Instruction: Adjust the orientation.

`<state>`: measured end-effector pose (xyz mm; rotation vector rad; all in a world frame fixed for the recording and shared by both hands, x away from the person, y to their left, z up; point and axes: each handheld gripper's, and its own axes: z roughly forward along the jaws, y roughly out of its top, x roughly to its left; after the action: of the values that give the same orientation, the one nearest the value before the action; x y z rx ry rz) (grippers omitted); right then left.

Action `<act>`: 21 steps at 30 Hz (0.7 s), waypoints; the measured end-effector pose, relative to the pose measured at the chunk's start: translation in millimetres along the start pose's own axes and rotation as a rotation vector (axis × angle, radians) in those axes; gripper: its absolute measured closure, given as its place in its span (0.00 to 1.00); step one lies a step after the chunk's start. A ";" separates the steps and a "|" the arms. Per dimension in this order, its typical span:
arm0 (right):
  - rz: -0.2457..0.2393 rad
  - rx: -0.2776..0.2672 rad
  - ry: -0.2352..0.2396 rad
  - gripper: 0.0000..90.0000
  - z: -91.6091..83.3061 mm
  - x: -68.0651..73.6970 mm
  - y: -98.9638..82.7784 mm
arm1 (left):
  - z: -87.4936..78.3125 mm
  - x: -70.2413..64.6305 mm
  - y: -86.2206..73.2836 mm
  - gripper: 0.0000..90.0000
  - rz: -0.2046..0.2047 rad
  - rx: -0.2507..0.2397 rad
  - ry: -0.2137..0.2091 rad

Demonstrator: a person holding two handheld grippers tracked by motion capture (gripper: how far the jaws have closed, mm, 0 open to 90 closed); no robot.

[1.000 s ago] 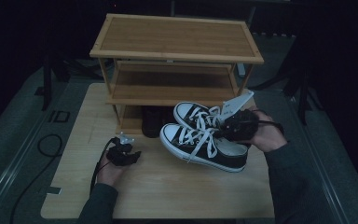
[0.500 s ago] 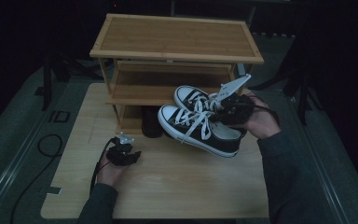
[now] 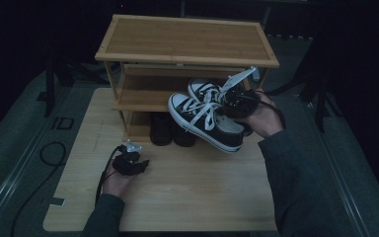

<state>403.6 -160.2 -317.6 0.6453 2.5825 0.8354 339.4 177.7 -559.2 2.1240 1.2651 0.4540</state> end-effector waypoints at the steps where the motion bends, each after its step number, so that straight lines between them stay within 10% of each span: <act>1: 0.000 0.000 0.000 0.94 0.0 0.0 0.0 | 0.0 0.0 0.0 0.60 0.000 0.000 0.000; 21: 0.074 -0.020 -0.082 0.94 22.8 -8.9 20.9 | 0.2 0.0 0.3 0.60 0.002 0.001 -0.001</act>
<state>427.8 -139.3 -320.5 0.7575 2.4871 0.8387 339.6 177.6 -559.1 2.1265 1.2626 0.4534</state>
